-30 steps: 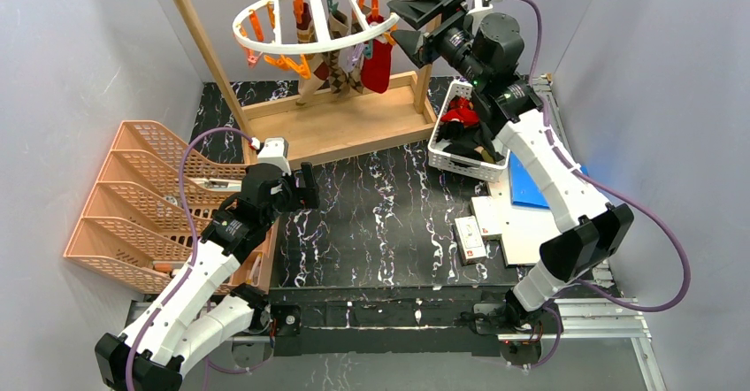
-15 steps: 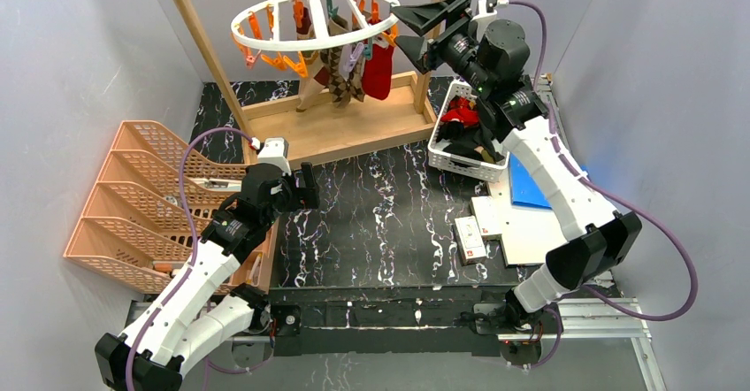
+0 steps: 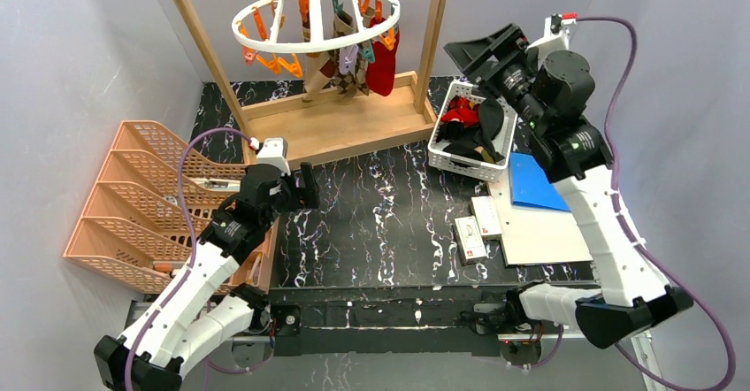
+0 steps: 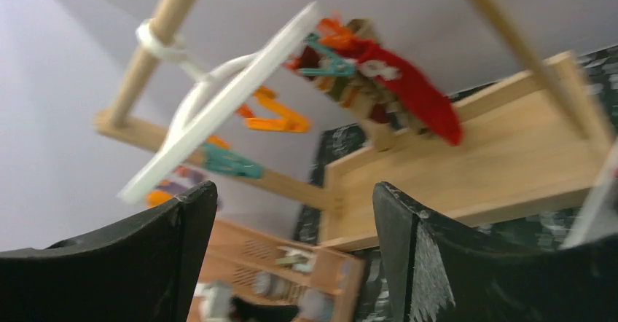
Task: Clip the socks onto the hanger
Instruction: Rotate the hanger at the clothesline, then pick up the sock from the bin.
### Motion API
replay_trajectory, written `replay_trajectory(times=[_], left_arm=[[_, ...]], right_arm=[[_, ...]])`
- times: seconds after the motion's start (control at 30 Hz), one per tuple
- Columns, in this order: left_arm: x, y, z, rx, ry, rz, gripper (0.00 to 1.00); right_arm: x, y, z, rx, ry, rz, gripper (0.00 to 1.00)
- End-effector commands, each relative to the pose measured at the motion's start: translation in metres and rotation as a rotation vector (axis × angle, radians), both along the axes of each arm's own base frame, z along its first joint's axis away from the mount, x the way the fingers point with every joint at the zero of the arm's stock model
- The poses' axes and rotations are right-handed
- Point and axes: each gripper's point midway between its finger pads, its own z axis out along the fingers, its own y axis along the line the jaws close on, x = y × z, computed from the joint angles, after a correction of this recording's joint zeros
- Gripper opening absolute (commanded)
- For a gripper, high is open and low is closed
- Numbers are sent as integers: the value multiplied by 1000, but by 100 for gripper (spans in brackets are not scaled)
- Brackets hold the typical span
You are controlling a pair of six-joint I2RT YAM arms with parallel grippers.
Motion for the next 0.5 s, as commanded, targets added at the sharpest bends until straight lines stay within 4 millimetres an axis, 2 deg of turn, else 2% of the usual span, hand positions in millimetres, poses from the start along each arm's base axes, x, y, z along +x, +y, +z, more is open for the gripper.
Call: replay_trajectory(times=[0.0,0.03,0.1,0.13,0.2,0.37,0.47], left_arm=[[-3,-2,5,-12,-28,-21,98],[-3,-2,6,-12,-30,-21,98],[-3,-2,8,-18,-38,-23,98],[-4,-4,8,-23,-39,-29,98],[-5,-6,9,-32,-41,-43,98],[-7,-8,11,-35,-46,-49,98],[-7,-10,10,-35,-43,-60,98]], right_arm=[[18,-73,-100,-580,96,-301,85],[22,-87,-136,-658,152,-352,85],[30,-107,-191,-715,228,-396,80],[46,-134,-222,-670,297,-449,73],[69,-165,-255,-644,379,-497,67],[99,-176,-294,-737,431,-495,66],[114,-174,-307,-755,428,-479,65]])
